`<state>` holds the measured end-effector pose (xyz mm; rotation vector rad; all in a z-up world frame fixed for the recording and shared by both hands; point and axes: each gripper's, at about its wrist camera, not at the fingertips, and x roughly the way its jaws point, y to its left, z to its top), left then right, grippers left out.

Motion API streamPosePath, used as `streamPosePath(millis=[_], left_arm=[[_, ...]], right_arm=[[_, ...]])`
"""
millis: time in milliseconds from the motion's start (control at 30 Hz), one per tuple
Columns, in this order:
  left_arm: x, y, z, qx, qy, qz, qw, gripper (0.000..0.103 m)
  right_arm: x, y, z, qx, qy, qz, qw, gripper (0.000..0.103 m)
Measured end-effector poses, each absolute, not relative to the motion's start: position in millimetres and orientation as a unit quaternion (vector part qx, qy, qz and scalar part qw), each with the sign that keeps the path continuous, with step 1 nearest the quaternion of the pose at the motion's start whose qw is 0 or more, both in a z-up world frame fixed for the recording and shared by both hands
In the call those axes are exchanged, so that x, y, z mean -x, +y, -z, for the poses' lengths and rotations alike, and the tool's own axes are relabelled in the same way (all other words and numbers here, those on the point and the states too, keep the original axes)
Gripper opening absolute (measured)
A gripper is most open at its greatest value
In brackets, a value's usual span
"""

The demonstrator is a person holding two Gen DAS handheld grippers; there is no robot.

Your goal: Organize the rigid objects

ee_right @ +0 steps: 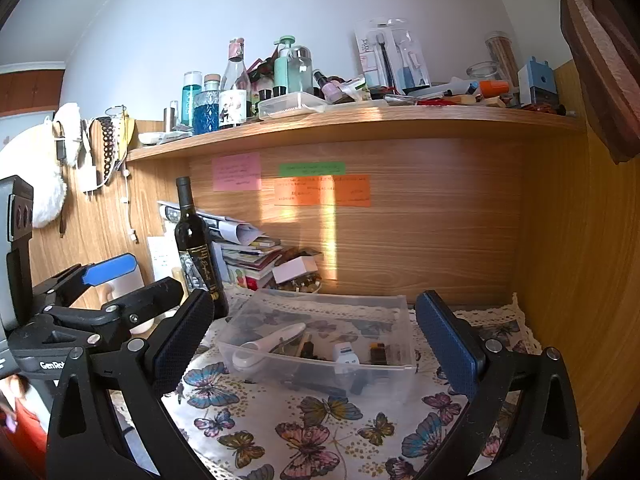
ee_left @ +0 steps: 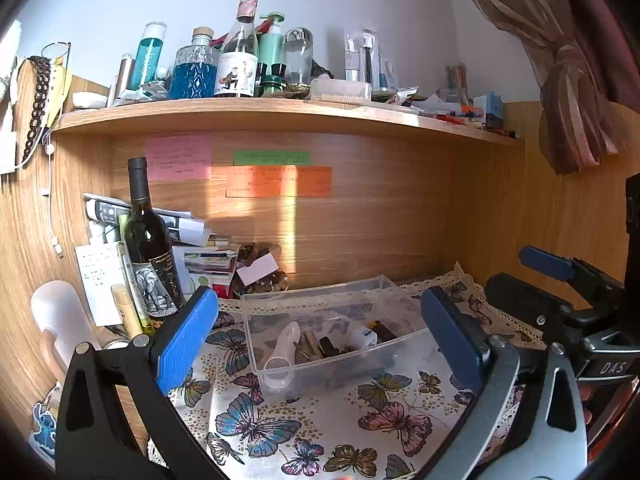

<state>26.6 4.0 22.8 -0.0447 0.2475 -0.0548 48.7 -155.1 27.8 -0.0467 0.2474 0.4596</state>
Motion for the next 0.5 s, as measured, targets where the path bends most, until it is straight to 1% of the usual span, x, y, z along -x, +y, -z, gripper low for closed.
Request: streamPosePath(millis=[500], left_arm=[[-27.4,2.6,-21.4,0.025,0.124,0.031,0.991,0.103]], right_arm=[[-51.5,-153.7,-24.4,0.024,0.13,-0.221,0.966,0.101]])
